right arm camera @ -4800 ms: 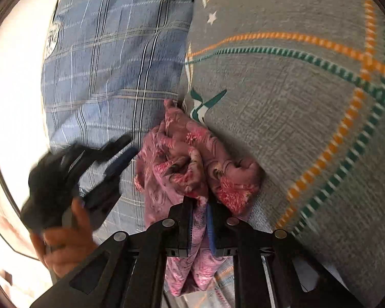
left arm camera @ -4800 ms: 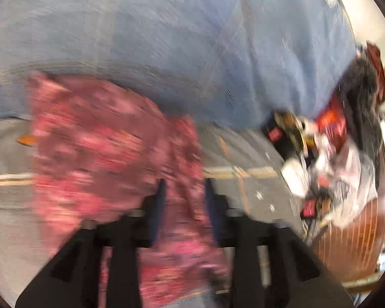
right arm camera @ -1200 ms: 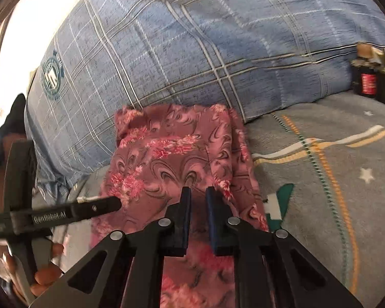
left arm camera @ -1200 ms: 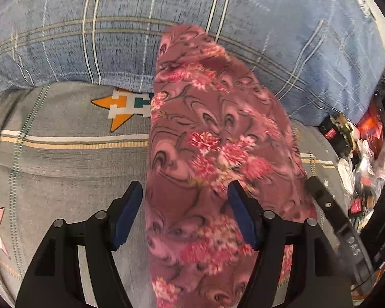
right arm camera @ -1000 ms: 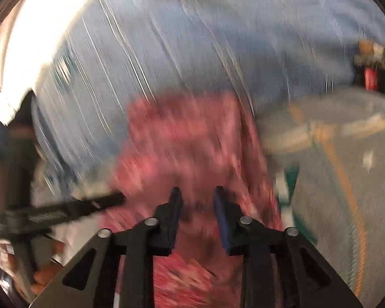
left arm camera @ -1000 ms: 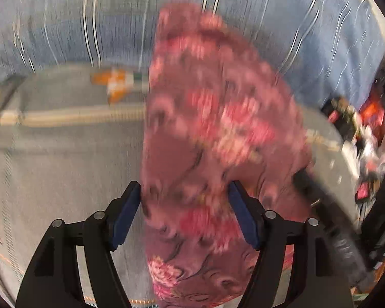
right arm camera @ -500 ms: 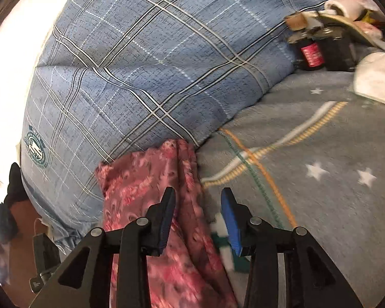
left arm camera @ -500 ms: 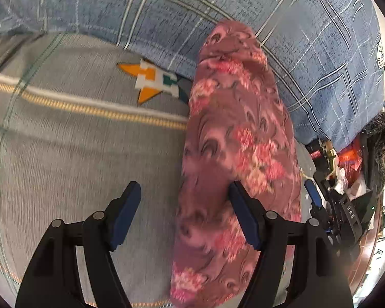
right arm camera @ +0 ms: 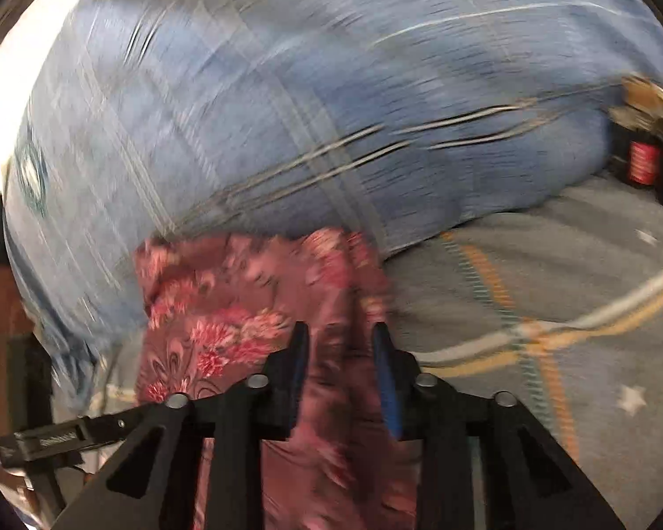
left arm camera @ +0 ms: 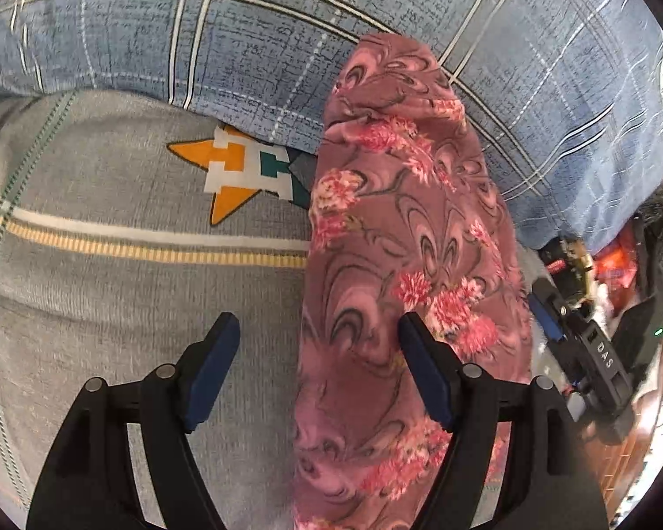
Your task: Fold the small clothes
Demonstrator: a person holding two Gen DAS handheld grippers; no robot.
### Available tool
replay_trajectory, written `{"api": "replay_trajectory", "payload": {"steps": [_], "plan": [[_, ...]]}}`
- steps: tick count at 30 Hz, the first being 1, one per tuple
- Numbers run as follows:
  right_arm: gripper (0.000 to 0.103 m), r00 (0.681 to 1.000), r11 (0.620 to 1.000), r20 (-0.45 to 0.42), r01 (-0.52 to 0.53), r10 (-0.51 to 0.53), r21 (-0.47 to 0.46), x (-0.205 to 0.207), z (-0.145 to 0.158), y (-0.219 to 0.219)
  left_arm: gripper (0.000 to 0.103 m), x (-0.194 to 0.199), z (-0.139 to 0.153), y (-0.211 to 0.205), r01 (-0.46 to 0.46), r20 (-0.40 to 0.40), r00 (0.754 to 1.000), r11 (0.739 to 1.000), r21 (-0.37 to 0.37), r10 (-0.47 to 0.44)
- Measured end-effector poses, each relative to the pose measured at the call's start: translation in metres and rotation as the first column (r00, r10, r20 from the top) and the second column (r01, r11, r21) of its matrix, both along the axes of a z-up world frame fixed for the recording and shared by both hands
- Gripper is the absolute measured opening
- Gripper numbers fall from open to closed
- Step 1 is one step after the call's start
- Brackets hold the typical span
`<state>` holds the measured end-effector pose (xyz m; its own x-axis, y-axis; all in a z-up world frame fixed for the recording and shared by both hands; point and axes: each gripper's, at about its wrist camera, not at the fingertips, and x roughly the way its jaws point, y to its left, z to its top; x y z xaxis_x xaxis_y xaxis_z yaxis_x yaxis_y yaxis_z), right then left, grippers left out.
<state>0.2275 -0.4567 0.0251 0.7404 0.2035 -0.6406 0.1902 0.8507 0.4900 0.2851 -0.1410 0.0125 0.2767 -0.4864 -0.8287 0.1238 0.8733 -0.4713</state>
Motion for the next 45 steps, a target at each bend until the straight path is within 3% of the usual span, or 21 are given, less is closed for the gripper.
{"api": "replay_trajectory", "payload": {"steps": [2, 6, 8, 11, 15, 16, 17, 19, 21, 23, 26, 29, 37, 45], "plan": [[0.053, 1.000, 0.999, 0.006, -0.003, 0.002, 0.053, -0.014, -0.006, -0.017, 0.075, -0.003, -0.008, 0.002, 0.010, -0.043, 0.999, 0.997, -0.075, -0.014], [0.053, 0.997, 0.973, 0.016, -0.079, 0.077, 0.216, -0.032, -0.031, -0.031, 0.082, -0.009, -0.009, -0.003, 0.034, -0.040, 0.998, 0.989, -0.143, -0.040], [0.055, 0.992, 0.968, 0.061, -0.123, 0.113, 0.217, -0.030, -0.028, -0.024, 0.083, -0.010, -0.011, -0.008, 0.047, -0.070, 0.996, 0.980, -0.195, -0.061], [0.061, 0.965, 0.938, 0.074, -0.263, 0.253, 0.228, -0.022, -0.027, -0.003, 0.085, -0.015, -0.010, -0.010, 0.040, -0.061, 0.997, 0.984, -0.172, -0.051], [0.062, 0.955, 0.953, 0.047, -0.296, 0.294, 0.061, -0.011, -0.021, 0.030, 0.082, -0.013, -0.012, -0.011, 0.005, -0.071, 0.997, 0.986, -0.167, -0.017], [0.057, 0.962, 0.961, 0.043, -0.271, 0.269, 0.057, -0.010, -0.021, 0.032, 0.078, -0.013, -0.010, -0.009, -0.006, -0.069, 0.998, 0.990, -0.144, -0.004], [0.053, 0.967, 0.966, 0.046, -0.253, 0.251, 0.059, -0.009, -0.021, 0.033, 0.063, -0.013, -0.010, -0.015, -0.013, -0.061, 0.998, 0.994, -0.108, 0.006], [0.029, 0.971, 0.972, 0.065, -0.233, 0.232, 0.021, -0.013, -0.017, 0.037, 0.051, -0.016, -0.004, -0.017, -0.011, -0.026, 1.000, 0.999, -0.035, 0.010], [0.018, 0.969, 0.973, 0.085, -0.228, 0.231, -0.044, -0.018, -0.011, 0.044, 0.034, -0.023, 0.004, -0.020, -0.008, 0.018, 1.000, 1.000, 0.018, 0.007], [0.016, 0.969, 0.969, 0.088, -0.221, 0.231, -0.115, -0.022, -0.002, 0.053, 0.030, -0.033, 0.018, -0.027, -0.002, 0.096, 0.995, 0.996, 0.094, -0.007], [0.015, 0.969, 0.959, 0.097, -0.207, 0.229, -0.194, -0.027, 0.007, 0.073, 0.028, -0.049, 0.034, -0.033, -0.014, 0.183, 0.983, 0.985, 0.173, -0.019], [0.015, 0.969, 0.958, 0.129, -0.179, 0.211, -0.224, -0.040, 0.016, 0.084, 0.028, -0.061, 0.046, -0.028, -0.021, 0.219, 0.975, 0.983, 0.180, -0.019], [0.015, 0.959, 0.969, 0.204, -0.157, 0.196, -0.189, -0.083, 0.034, 0.104, 0.028, -0.103, 0.069, 0.003, -0.045, 0.290, 0.957, 0.987, 0.155, -0.002], [0.015, 0.945, 0.965, 0.212, -0.226, 0.251, -0.133, -0.120, 0.036, 0.152, 0.028, -0.146, 0.068, 0.070, -0.092, 0.276, 0.960, 0.988, 0.123, 0.055]]}}
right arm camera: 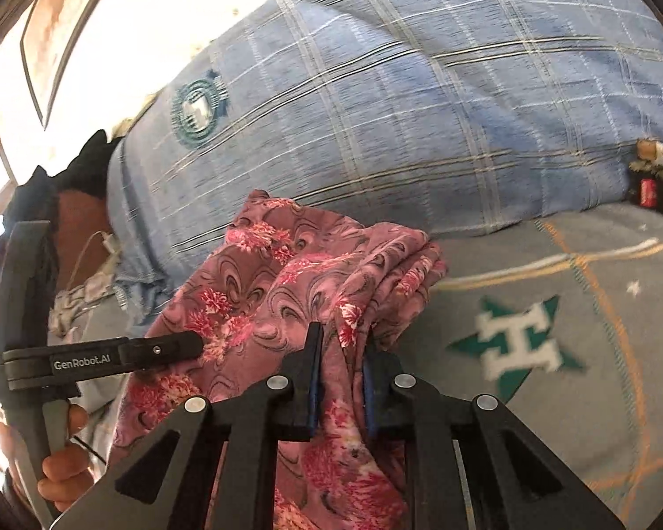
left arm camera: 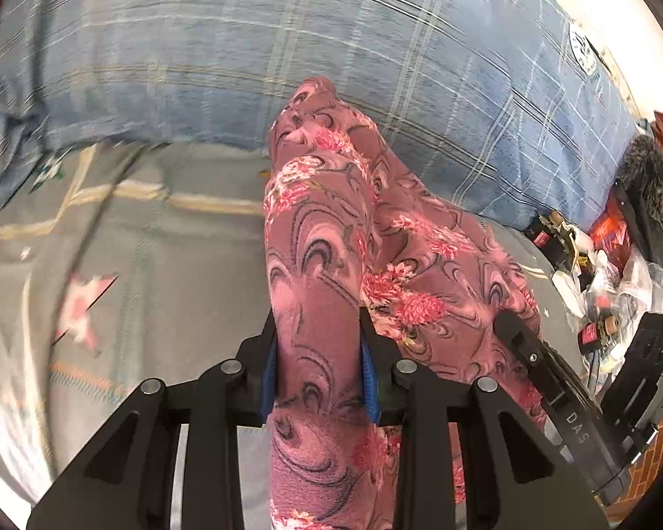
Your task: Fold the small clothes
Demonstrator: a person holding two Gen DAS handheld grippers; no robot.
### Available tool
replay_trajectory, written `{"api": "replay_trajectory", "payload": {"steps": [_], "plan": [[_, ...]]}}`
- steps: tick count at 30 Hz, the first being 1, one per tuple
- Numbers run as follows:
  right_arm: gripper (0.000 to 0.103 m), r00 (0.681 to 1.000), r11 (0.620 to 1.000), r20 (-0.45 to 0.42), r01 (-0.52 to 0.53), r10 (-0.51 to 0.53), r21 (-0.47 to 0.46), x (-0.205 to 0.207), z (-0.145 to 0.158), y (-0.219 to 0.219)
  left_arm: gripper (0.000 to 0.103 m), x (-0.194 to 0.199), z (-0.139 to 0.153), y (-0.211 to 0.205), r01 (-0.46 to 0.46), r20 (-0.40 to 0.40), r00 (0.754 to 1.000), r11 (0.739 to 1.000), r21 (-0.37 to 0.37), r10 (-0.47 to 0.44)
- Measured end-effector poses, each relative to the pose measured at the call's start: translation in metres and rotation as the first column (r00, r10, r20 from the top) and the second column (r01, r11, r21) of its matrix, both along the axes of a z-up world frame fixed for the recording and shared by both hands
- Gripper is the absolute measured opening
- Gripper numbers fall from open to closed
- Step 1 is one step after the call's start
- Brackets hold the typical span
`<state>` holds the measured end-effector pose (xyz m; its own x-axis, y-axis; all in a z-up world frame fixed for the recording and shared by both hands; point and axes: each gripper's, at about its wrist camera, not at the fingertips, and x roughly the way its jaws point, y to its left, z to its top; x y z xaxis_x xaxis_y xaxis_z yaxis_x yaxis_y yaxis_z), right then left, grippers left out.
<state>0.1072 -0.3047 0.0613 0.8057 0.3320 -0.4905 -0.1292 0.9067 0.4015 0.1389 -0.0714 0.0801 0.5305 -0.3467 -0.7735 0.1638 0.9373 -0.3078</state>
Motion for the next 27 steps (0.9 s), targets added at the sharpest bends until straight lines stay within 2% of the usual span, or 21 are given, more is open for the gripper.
{"api": "replay_trajectory", "payload": {"steps": [4, 6, 8, 10, 11, 12, 14, 16, 18, 20, 22, 24, 25, 26, 27], "plan": [[0.015, 0.997, 0.995, -0.015, -0.069, 0.070, 0.070, -0.020, -0.011, 0.030, 0.028, -0.030, -0.017, 0.050, -0.046, -0.050, 0.998, 0.998, -0.050, 0.044], [0.015, 0.995, 0.988, -0.027, -0.097, 0.101, 0.120, -0.031, -0.023, 0.041, 0.029, -0.045, -0.032, 0.072, -0.066, -0.078, 0.995, 0.995, -0.077, 0.060], [0.015, 0.991, 0.980, -0.059, -0.113, 0.124, 0.165, -0.038, -0.043, 0.051, 0.031, -0.053, -0.058, 0.090, -0.086, -0.129, 0.989, 0.994, -0.073, 0.076], [0.017, 0.985, 0.984, -0.135, -0.088, 0.109, 0.155, -0.038, -0.072, 0.058, 0.042, -0.051, -0.084, 0.100, -0.100, -0.185, 0.979, 0.994, -0.053, 0.088], [0.018, 0.983, 0.987, -0.159, -0.071, 0.094, 0.147, -0.037, -0.082, 0.058, 0.051, -0.050, -0.094, 0.107, -0.104, -0.198, 0.977, 0.990, -0.097, 0.083], [0.024, 0.984, 0.985, -0.154, -0.062, 0.087, 0.163, -0.039, -0.087, 0.055, 0.057, -0.051, -0.096, 0.112, -0.113, -0.199, 0.976, 0.986, -0.124, 0.087], [0.029, 0.981, 0.978, -0.179, -0.042, 0.080, 0.206, -0.038, -0.086, 0.046, 0.057, -0.051, -0.093, 0.121, -0.101, -0.197, 0.978, 0.982, -0.161, 0.069], [0.032, 0.985, 0.980, -0.166, -0.021, 0.055, 0.199, -0.038, -0.074, 0.039, 0.057, -0.049, -0.085, 0.125, -0.101, -0.162, 0.984, 0.980, -0.172, 0.073], [0.032, 0.994, 0.983, -0.108, 0.026, -0.006, 0.183, -0.040, -0.057, 0.032, 0.057, -0.042, -0.075, 0.123, -0.098, -0.117, 0.990, 0.981, -0.167, 0.079], [0.033, 0.997, 0.975, -0.079, 0.036, -0.019, 0.219, -0.033, -0.048, 0.029, 0.057, -0.028, -0.068, 0.113, -0.089, -0.095, 0.993, 0.984, -0.153, 0.075], [0.034, 0.994, 0.976, -0.107, 0.027, -0.003, 0.217, -0.013, -0.049, 0.034, 0.057, -0.011, -0.063, 0.101, -0.079, -0.089, 0.994, 0.988, -0.136, 0.067], [0.035, 0.986, 0.984, -0.168, 0.038, -0.008, 0.173, 0.009, -0.057, 0.043, 0.057, 0.006, -0.061, 0.087, -0.074, -0.079, 0.995, 0.992, -0.099, 0.066], [0.034, 0.979, 0.987, -0.205, 0.044, -0.012, 0.155, 0.019, -0.061, 0.048, 0.057, 0.015, -0.058, 0.079, -0.073, -0.068, 0.995, 0.995, -0.074, 0.068], [0.026, 0.977, 0.987, -0.212, 0.022, 0.012, 0.158, 0.025, -0.062, 0.051, 0.057, 0.018, -0.057, 0.076, -0.074, -0.053, 0.996, 0.996, -0.055, 0.071], [0.005, 0.983, 0.987, -0.179, -0.017, 0.045, 0.158, 0.029, -0.059, 0.055, 0.057, 0.022, -0.056, 0.072, -0.082, -0.032, 0.996, 0.996, -0.026, 0.081]]}}
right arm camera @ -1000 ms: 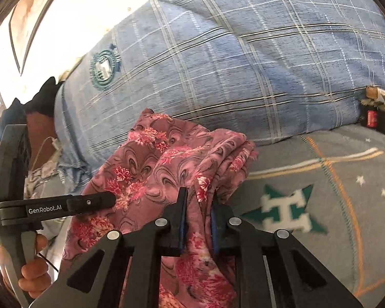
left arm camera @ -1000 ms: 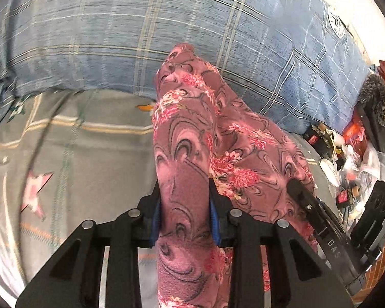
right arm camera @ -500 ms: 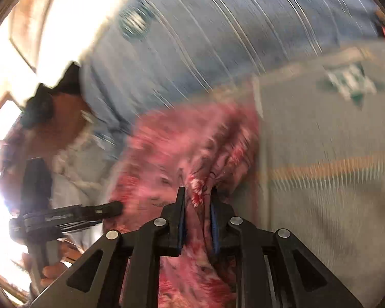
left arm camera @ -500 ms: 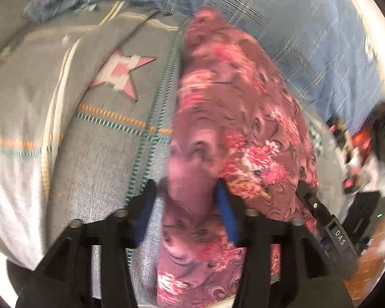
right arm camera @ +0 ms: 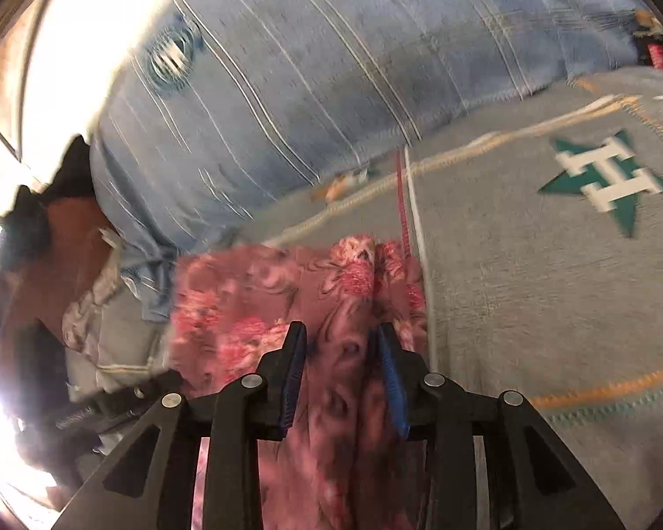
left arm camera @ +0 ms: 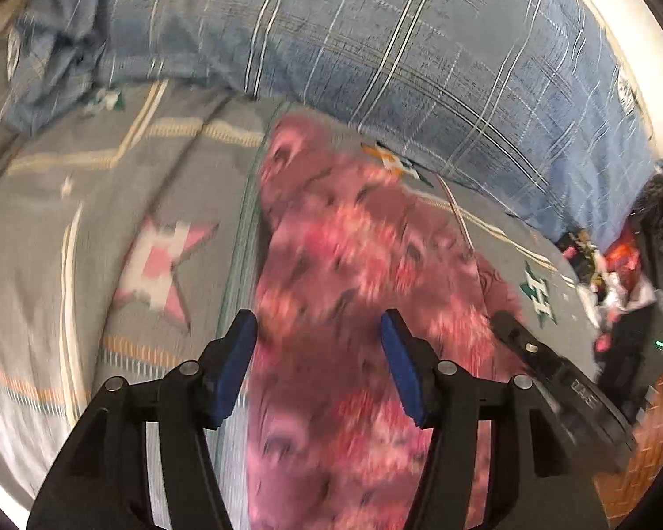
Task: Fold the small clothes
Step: 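Lift the shirt end and fold it over, then open both grippers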
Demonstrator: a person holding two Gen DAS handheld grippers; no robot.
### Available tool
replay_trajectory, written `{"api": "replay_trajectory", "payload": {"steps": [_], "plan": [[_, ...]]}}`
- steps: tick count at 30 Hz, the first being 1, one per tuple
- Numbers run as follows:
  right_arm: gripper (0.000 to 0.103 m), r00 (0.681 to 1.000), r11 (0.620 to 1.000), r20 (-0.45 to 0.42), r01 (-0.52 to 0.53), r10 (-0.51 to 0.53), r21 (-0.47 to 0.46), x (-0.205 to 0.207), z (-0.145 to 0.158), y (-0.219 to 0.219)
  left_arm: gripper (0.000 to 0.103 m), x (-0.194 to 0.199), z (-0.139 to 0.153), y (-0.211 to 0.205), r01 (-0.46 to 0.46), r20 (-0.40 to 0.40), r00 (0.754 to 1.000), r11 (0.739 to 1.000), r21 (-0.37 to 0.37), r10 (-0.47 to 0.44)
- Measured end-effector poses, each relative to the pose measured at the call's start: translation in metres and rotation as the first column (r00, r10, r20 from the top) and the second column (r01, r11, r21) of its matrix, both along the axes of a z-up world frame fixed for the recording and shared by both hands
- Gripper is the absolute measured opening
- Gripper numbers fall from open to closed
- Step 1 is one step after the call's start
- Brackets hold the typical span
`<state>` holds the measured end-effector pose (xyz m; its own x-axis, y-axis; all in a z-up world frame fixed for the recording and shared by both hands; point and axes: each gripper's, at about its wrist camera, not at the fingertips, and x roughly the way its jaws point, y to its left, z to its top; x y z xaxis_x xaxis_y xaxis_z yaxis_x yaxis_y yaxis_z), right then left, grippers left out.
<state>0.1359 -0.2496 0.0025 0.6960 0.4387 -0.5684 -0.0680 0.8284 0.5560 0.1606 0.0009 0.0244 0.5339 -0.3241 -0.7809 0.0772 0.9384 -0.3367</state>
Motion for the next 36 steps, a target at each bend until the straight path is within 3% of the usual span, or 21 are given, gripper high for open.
{"api": "replay_trajectory", "payload": {"steps": [3, 5, 6, 8, 10, 11, 13, 18, 19, 21, 22, 24, 30, 34, 36], "plan": [[0.004, 0.986, 1.000, 0.165, 0.005, -0.003, -0.012, -0.009, 0.020, 0.000, 0.060, 0.014, -0.009, -0.005, -0.019, 0.017, 1.000, 0.997, 0.072, 0.018], [0.004, 0.989, 0.999, 0.143, 0.039, -0.037, -0.009, -0.003, 0.015, -0.005, 0.070, 0.029, -0.028, -0.006, -0.028, -0.034, 0.999, 0.998, 0.065, 0.030], [0.004, 0.994, 0.998, 0.100, 0.052, -0.049, -0.024, 0.004, 0.004, -0.008, 0.078, 0.036, -0.040, -0.004, -0.037, -0.069, 0.997, 0.999, 0.024, 0.039], [0.006, 0.997, 0.996, -0.014, 0.074, -0.075, -0.058, 0.019, -0.027, -0.014, 0.079, 0.040, -0.043, 0.003, -0.060, -0.073, 0.996, 0.998, -0.030, 0.058], [0.005, 0.996, 0.995, -0.013, 0.092, -0.091, 0.048, 0.016, -0.033, -0.027, 0.079, 0.042, -0.040, 0.002, -0.041, -0.070, 0.997, 0.999, -0.021, 0.040], [0.006, 0.995, 0.994, -0.020, 0.097, -0.096, 0.046, 0.015, -0.031, -0.029, 0.079, 0.040, -0.039, 0.004, -0.033, -0.069, 0.997, 0.999, -0.016, 0.032], [0.015, 0.993, 0.993, -0.001, 0.117, -0.117, 0.007, 0.005, -0.019, -0.028, 0.079, 0.028, -0.030, 0.009, -0.022, -0.062, 0.998, 1.000, -0.019, 0.021], [0.018, 0.984, 1.000, 0.179, 0.024, -0.024, 0.003, -0.043, 0.004, -0.015, 0.078, -0.021, -0.005, 0.012, 0.005, 0.065, 0.998, 1.000, 0.005, -0.006], [0.026, 0.984, 0.999, 0.176, 0.006, 0.000, -0.032, -0.046, -0.002, -0.009, 0.078, -0.028, -0.011, 0.008, 0.012, 0.057, 0.998, 0.999, 0.036, -0.015], [0.028, 0.993, 0.992, 0.109, -0.022, 0.036, -0.123, -0.043, -0.027, 0.002, 0.081, -0.028, -0.031, -0.001, 0.042, 0.002, 0.999, 0.994, 0.104, -0.042], [0.028, 0.990, 0.991, 0.135, -0.014, 0.033, -0.135, -0.046, -0.031, 0.002, 0.085, -0.027, -0.043, -0.004, 0.040, -0.021, 0.999, 0.991, 0.127, -0.038], [0.028, 0.987, 0.989, 0.154, -0.010, 0.033, -0.147, -0.050, -0.031, 0.003, 0.097, -0.030, -0.045, 0.000, -0.006, 0.015, 1.000, 0.992, 0.127, 0.005], [0.029, 0.989, 0.990, 0.146, 0.018, 0.002, -0.137, -0.057, -0.025, -0.004, 0.096, -0.032, -0.034, 0.009, -0.003, -0.046, 0.999, 0.995, 0.105, 0.008], [0.032, 0.986, 0.997, 0.162, 0.040, -0.028, -0.067, -0.085, -0.005, -0.011, 0.095, -0.070, -0.019, 0.009, 0.042, 0.010, 0.999, 0.994, 0.099, -0.043], [0.036, 0.985, 0.995, 0.173, 0.035, -0.018, -0.092, -0.097, -0.001, -0.009, 0.096, -0.083, -0.022, 0.006, 0.056, 0.029, 0.998, 0.989, 0.138, -0.061]]}}
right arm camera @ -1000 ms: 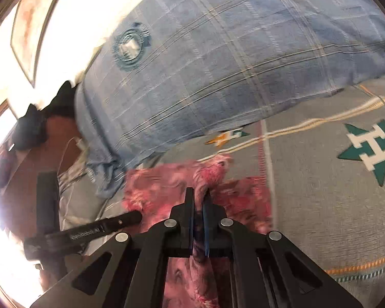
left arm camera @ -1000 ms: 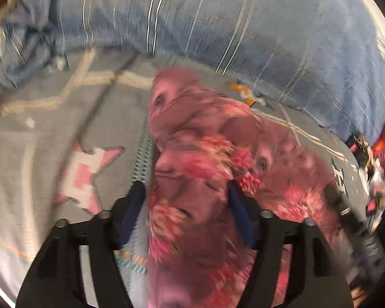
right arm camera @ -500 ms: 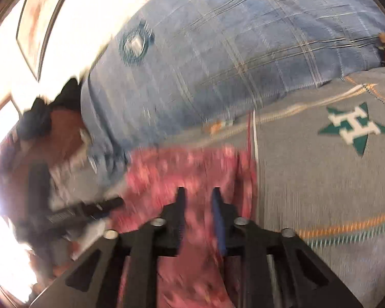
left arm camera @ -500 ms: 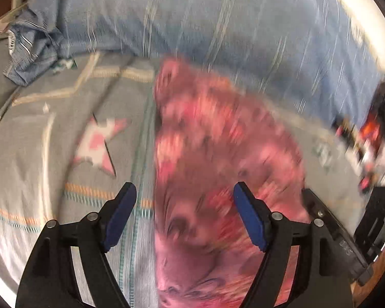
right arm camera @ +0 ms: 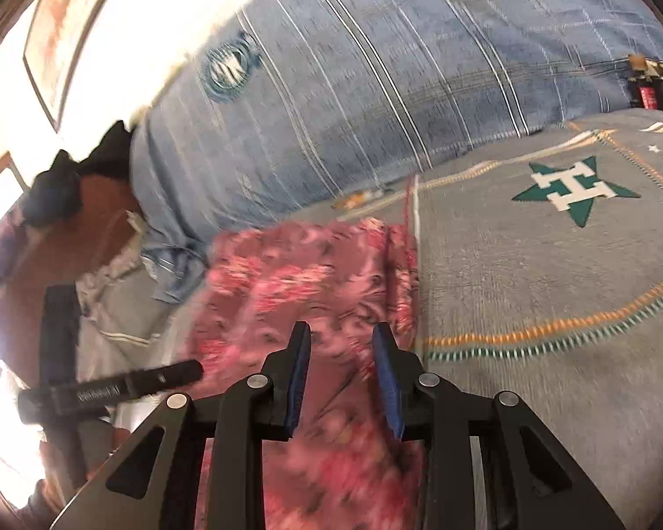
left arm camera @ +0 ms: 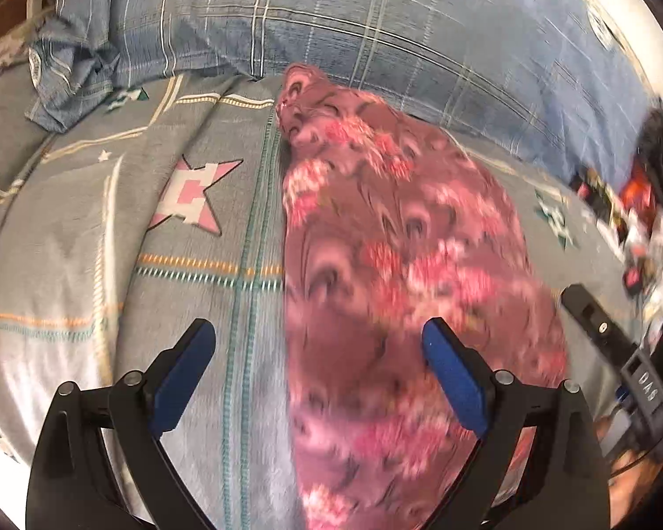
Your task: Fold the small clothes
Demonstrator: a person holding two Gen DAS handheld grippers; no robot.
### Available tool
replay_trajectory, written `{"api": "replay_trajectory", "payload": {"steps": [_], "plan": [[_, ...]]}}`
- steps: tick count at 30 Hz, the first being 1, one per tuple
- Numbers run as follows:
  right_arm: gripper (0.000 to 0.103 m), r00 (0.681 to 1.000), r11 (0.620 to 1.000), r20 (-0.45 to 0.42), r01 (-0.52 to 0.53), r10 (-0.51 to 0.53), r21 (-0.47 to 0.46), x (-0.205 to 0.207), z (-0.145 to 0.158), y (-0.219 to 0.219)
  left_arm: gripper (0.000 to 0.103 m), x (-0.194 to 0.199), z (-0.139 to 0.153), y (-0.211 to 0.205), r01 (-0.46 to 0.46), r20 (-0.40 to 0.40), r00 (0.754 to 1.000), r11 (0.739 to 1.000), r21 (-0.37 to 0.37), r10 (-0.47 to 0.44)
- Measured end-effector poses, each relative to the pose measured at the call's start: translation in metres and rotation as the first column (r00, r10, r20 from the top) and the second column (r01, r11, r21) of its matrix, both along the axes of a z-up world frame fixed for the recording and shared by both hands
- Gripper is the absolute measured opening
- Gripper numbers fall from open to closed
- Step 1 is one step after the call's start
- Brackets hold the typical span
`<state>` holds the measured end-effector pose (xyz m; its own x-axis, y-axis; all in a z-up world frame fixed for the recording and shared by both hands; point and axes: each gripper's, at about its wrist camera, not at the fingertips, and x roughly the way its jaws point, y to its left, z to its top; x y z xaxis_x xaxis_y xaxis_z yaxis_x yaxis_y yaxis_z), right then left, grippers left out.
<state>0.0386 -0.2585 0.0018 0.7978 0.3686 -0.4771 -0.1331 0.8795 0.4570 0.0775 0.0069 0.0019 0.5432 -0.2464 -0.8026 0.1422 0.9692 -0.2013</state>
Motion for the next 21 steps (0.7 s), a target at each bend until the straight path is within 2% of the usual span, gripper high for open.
{"api": "replay_trajectory", "payload": {"steps": [2, 3, 4, 6, 8, 10, 14, 21], "plan": [[0.045, 0.999, 0.996, -0.049, 0.003, -0.007, -0.084, -0.002, -0.007, 0.009, 0.097, -0.003, -0.015, -0.006, 0.017, -0.026, 1.000, 0.999, 0.040, -0.016], [0.048, 0.995, 0.990, -0.094, 0.005, -0.018, -0.144, -0.001, -0.014, 0.014, 0.100, -0.001, -0.021, -0.006, 0.013, -0.042, 0.999, 0.999, 0.031, -0.012], [0.051, 0.990, 0.980, -0.136, 0.000, -0.027, -0.197, 0.001, -0.024, 0.018, 0.102, 0.001, -0.028, -0.002, -0.014, -0.073, 0.997, 1.000, -0.013, 0.013], [0.056, 0.994, 0.982, -0.095, 0.033, -0.052, -0.185, -0.002, -0.029, 0.018, 0.103, 0.006, -0.031, 0.006, -0.046, -0.100, 0.994, 0.996, -0.072, 0.039], [0.059, 0.994, 0.979, -0.088, 0.045, -0.063, -0.199, 0.000, -0.029, 0.019, 0.103, 0.005, -0.030, 0.002, -0.026, -0.084, 0.996, 0.999, -0.040, 0.023], [0.067, 0.995, 0.975, -0.070, 0.055, -0.071, -0.215, 0.001, -0.030, 0.019, 0.103, 0.005, -0.030, 0.001, -0.008, -0.066, 0.998, 1.000, -0.026, 0.006], [0.071, 0.997, 0.975, -0.037, 0.061, -0.070, -0.214, 0.000, -0.034, 0.018, 0.103, 0.007, -0.032, 0.005, 0.006, -0.064, 0.998, 0.998, -0.056, -0.010], [0.086, 0.997, 0.976, -0.003, 0.071, -0.073, -0.207, -0.003, -0.037, 0.023, 0.103, 0.005, -0.034, 0.009, 0.032, -0.039, 0.999, 0.998, -0.060, -0.035]]}}
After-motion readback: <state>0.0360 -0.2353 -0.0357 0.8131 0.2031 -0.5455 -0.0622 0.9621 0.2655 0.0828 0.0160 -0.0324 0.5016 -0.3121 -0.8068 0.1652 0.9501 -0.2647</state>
